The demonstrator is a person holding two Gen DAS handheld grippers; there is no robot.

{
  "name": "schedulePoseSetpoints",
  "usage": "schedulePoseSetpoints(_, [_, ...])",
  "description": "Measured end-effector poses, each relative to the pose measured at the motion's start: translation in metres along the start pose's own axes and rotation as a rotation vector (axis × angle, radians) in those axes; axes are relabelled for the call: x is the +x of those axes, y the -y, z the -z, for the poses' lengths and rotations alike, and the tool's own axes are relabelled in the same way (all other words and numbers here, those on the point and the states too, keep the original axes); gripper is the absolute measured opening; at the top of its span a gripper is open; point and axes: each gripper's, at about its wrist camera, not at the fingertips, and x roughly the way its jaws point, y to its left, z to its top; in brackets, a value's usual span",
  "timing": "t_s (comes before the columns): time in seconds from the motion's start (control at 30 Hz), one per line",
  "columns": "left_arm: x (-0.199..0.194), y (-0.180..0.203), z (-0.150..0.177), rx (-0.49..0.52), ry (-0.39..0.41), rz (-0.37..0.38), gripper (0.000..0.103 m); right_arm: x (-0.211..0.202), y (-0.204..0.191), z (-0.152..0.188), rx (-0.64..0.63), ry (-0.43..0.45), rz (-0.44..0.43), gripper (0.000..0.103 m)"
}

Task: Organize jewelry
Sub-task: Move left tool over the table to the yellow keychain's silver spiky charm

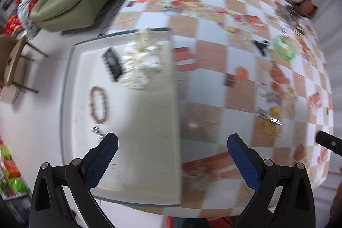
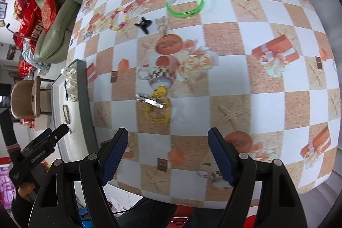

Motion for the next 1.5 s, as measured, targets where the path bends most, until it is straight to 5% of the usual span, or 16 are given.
schedulePoseSetpoints(0.3, [0.017, 0.064, 0.004, 0.076, -0.058, 0.07, 0.103, 0.001, 0.032, -0.01, 0.026, -0.011, 0.039, 0.079])
schedulePoseSetpoints(0.47, [0.031, 0.08, 0.001, 0.034, -0.106, 0.134, 0.103, 0.004, 0.046, -0.015, 0.04, -0.022, 0.047, 0.08])
schedulePoseSetpoints(0.6, [0.041, 0.094, -0.003, -0.022, -0.148, 0.195, 0.094, 0.007, 0.059, -0.017, 0.053, -0.032, 0.043, 0.079])
schedulePoseSetpoints(0.83, [0.057, 0.122, -0.009, -0.061, -0.195, 0.284, 0.059, 0.013, 0.077, -0.024, 0.065, -0.047, 0.039, 0.079])
schedulePoseSetpoints(0.97, [0.066, 0.132, -0.012, -0.088, -0.217, 0.316, 0.058, 0.017, 0.084, -0.033, 0.064, -0.046, 0.039, 0.079])
schedulePoseSetpoints(1.03, [0.071, 0.136, -0.012, -0.098, -0.229, 0.331, 0.047, 0.018, 0.085, -0.04, 0.053, -0.04, 0.044, 0.079])
schedulePoseSetpoints(1.5, [0.085, 0.145, -0.018, -0.145, -0.264, 0.36, 0.046, 0.039, 0.07, -0.131, -0.053, 0.032, 0.096, 0.079])
